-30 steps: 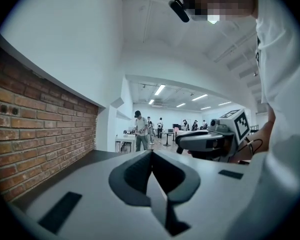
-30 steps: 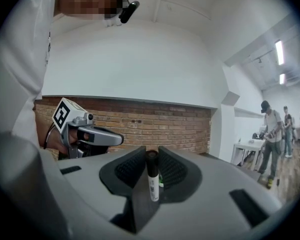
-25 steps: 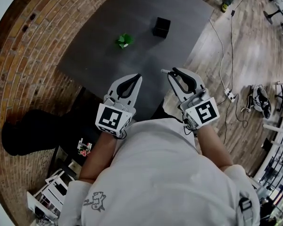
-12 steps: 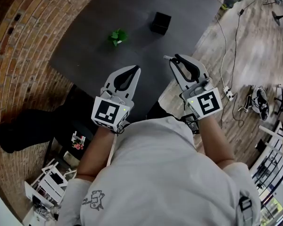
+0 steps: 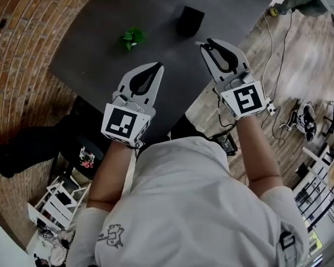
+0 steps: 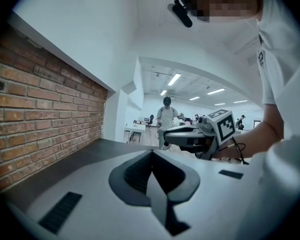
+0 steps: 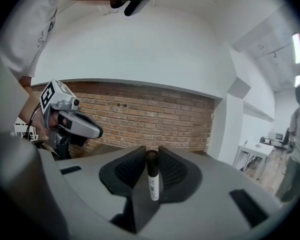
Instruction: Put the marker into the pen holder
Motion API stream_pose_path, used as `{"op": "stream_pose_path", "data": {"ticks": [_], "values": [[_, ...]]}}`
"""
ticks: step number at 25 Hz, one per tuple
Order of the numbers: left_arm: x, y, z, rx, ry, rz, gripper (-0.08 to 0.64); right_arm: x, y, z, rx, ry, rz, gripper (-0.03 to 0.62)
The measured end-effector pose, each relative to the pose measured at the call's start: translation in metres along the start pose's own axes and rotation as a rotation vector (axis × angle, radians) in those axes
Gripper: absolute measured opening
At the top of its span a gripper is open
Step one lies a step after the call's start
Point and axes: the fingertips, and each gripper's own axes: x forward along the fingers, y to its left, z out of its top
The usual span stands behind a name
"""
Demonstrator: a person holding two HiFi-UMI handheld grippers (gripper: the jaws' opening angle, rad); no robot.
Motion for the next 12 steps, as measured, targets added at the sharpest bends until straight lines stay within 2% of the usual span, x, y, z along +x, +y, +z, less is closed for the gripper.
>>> {"op": "stream_pose_path", "data": {"ticks": [12], "values": [[0.068,0.032,-0.009,-0.005,0.023,0.014,0.011,0.06,-0.058,-0.048,0.022,0.053,0.025,0.084]]}}
